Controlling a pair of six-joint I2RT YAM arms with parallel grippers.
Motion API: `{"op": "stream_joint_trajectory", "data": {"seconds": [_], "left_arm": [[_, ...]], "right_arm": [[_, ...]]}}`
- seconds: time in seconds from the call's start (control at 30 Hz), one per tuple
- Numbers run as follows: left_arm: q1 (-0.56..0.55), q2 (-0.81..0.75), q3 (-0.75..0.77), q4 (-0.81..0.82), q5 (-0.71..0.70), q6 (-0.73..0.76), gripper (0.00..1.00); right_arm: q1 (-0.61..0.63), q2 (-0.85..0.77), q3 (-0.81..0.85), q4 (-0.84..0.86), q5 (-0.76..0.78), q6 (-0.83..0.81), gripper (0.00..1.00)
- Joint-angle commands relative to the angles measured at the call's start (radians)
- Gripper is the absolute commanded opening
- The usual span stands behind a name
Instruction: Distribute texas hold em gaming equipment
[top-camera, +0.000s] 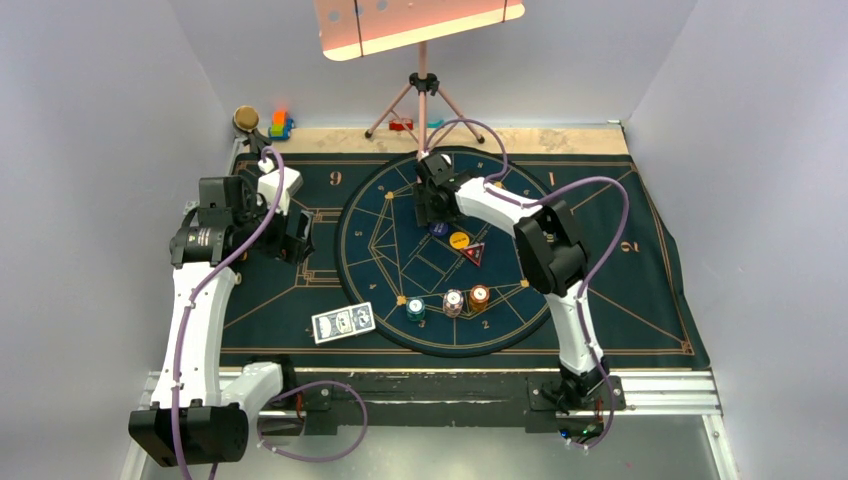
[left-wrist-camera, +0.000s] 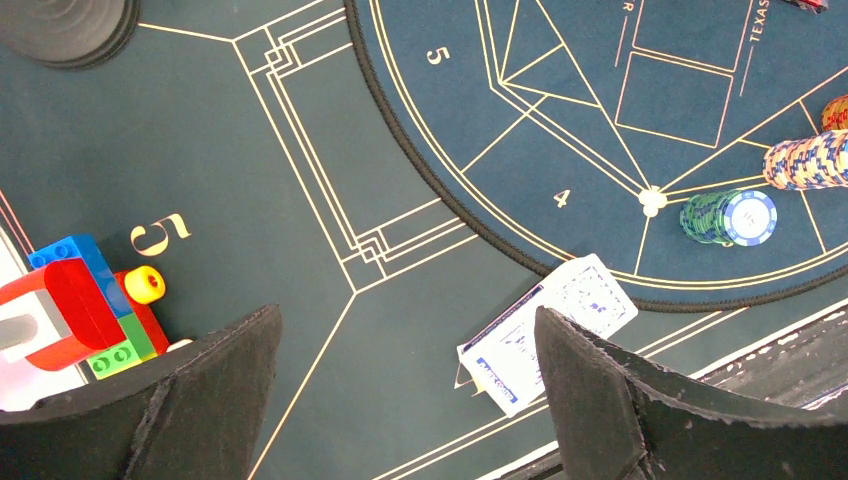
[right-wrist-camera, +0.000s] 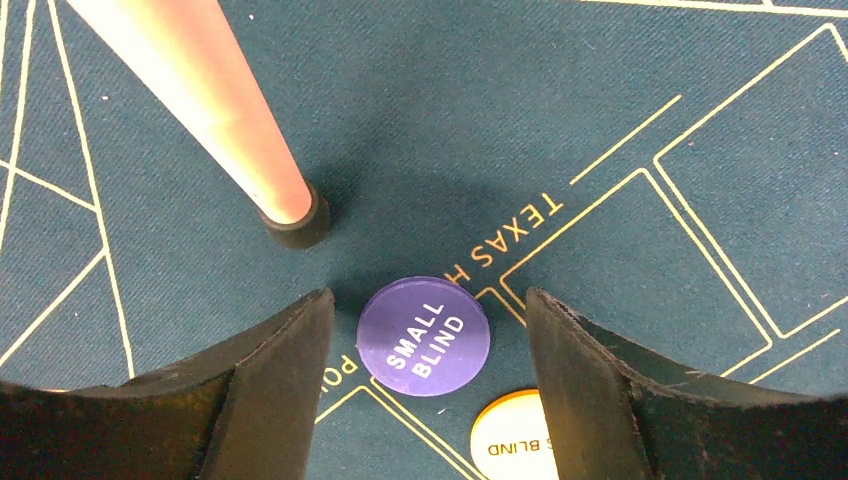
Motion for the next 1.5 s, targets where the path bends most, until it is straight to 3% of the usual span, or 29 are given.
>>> {"op": "stream_joint_trajectory", "data": {"seconds": [0.0, 0.27, 0.63, 0.83, 1.1, 1.47], "left_arm": [[0.007, -0.001, 0.046, 0.007, 0.012, 0.01, 1.0], [0.005, 0.001, 0.05, 0.005, 0.013, 0.008, 1.0], [0.006, -0.008, 0.049, -0.003, 0.009, 0.015, 1.0], [0.006, -0.012, 0.047, -0.005, 0.01, 0.018, 1.0], [0.006, -0.022, 0.039, -0.006, 0.0, 0.027, 1.0], [0.007, -0.043, 0.024, -0.024, -0.017, 0.048, 1.0]], "right_arm": [[0.003, 0.009, 0.042, 0.007, -0.015, -0.012, 0.71], [0.038, 0.051, 0.061, -0.048, -0.013, -0.013, 0.59], [0.079, 0.043, 0.044, -0.125, 0.03, 0.003, 0.63], [0.105, 0.021, 0.019, -0.132, 0.011, 0.027, 0.59], [0.165, 0.03, 0.016, -0.134, -0.064, 0.067, 0.45], [0.296, 0.163, 0.287, -0.132, -0.283, 0.192, 0.45]]}}
